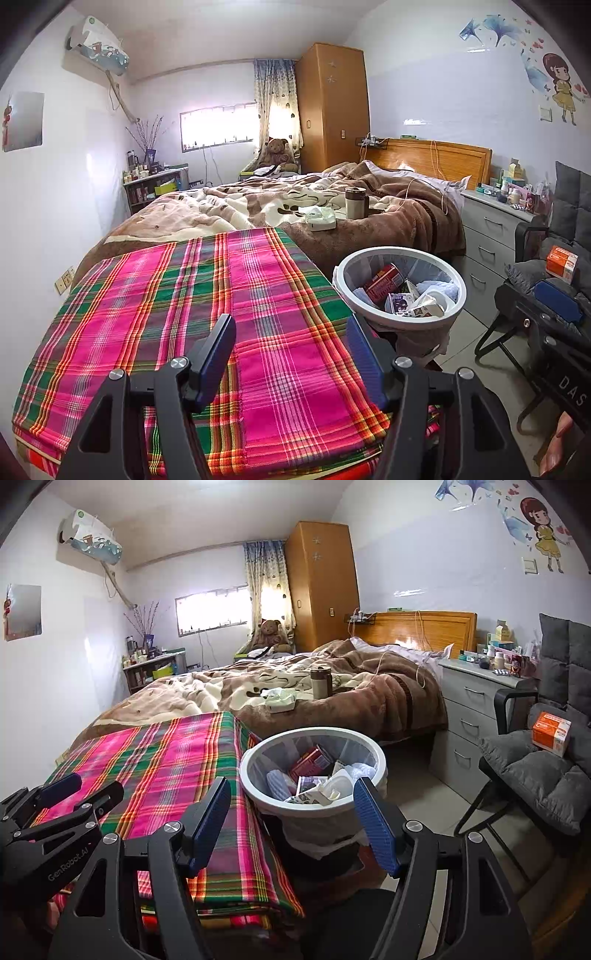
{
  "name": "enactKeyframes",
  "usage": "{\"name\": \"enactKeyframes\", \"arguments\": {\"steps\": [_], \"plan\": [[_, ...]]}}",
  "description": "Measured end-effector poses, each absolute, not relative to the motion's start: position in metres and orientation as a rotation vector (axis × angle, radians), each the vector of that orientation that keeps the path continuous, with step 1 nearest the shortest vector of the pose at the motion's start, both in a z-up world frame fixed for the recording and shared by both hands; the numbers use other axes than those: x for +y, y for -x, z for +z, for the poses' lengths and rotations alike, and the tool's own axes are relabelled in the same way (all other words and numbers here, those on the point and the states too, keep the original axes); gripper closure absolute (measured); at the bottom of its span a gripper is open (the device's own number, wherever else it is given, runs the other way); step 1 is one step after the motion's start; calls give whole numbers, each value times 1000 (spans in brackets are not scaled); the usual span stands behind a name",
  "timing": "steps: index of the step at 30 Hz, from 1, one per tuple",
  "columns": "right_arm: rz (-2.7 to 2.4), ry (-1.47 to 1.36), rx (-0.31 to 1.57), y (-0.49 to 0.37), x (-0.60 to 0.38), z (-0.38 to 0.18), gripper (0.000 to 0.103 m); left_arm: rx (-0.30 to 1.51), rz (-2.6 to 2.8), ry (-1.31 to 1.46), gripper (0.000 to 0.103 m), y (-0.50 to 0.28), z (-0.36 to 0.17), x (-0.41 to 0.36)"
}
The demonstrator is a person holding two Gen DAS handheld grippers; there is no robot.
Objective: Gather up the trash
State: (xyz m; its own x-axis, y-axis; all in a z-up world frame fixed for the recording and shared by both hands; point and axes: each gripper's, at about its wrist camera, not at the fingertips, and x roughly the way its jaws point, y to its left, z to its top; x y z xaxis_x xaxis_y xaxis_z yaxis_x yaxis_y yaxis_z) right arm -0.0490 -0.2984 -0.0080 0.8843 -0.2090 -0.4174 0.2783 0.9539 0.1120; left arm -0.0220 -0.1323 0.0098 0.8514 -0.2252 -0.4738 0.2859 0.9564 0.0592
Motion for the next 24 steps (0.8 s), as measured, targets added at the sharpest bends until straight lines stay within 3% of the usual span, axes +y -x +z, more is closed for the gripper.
{"name": "enactKeyframes", "arguments": {"steps": [24], "plan": [[-260,-182,413,49,-297,-8,33,483,-274,-127,41,25,12,-129]]}}
